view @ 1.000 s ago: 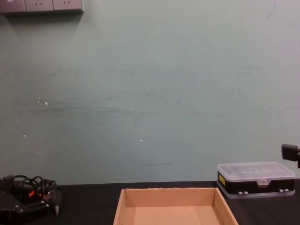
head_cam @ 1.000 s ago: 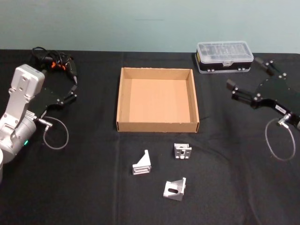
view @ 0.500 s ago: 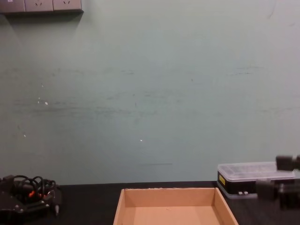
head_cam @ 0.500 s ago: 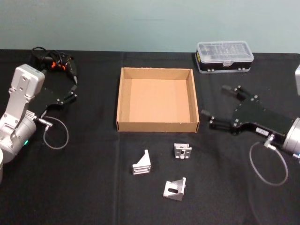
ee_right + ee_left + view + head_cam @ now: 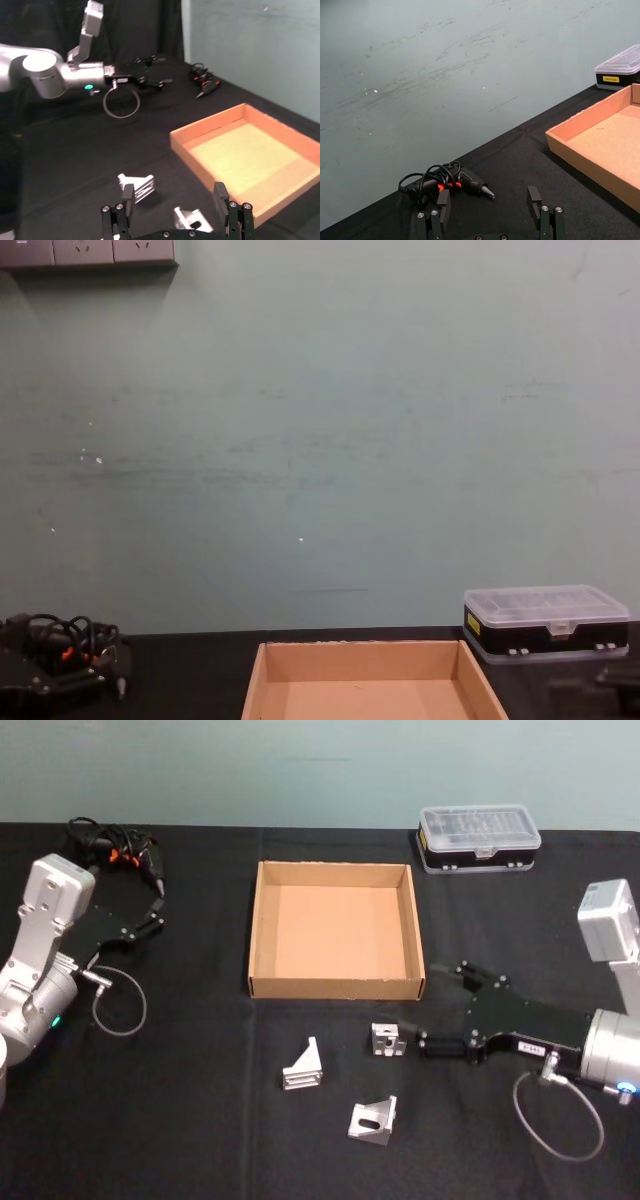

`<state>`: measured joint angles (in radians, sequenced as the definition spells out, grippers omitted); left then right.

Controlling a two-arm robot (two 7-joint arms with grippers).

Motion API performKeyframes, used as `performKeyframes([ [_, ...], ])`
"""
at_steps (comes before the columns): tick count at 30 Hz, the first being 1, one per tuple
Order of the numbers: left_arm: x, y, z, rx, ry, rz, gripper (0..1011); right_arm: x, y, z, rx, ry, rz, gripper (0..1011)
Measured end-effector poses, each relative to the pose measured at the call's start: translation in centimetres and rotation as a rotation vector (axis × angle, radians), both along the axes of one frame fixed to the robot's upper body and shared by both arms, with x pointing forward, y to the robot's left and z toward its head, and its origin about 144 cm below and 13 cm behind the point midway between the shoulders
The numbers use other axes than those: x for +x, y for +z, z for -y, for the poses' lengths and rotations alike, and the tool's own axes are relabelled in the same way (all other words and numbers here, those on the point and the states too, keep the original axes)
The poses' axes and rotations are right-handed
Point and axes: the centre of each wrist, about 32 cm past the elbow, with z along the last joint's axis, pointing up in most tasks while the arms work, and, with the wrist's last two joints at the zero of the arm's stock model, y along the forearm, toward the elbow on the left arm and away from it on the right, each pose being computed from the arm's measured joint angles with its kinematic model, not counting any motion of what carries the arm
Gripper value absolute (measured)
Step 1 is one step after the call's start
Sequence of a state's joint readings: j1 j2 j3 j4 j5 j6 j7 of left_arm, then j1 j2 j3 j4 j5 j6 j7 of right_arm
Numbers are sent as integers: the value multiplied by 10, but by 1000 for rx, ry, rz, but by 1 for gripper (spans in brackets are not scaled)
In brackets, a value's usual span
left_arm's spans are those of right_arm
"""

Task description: Use one hand to pick up the angle iron from the table and place it into the box.

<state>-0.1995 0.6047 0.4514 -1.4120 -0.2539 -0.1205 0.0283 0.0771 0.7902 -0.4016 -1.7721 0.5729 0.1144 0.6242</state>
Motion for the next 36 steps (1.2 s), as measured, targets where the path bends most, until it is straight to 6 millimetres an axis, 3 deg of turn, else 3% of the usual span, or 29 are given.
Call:
performKeyframes([
  [15, 0, 0, 0, 0, 0, 0, 1000, -3, -5, -10, -44, 136, -84, 1002],
  [36, 0, 0, 0, 0, 0, 0, 1000, -8, -13, -22, -172, 199, -132, 1003],
])
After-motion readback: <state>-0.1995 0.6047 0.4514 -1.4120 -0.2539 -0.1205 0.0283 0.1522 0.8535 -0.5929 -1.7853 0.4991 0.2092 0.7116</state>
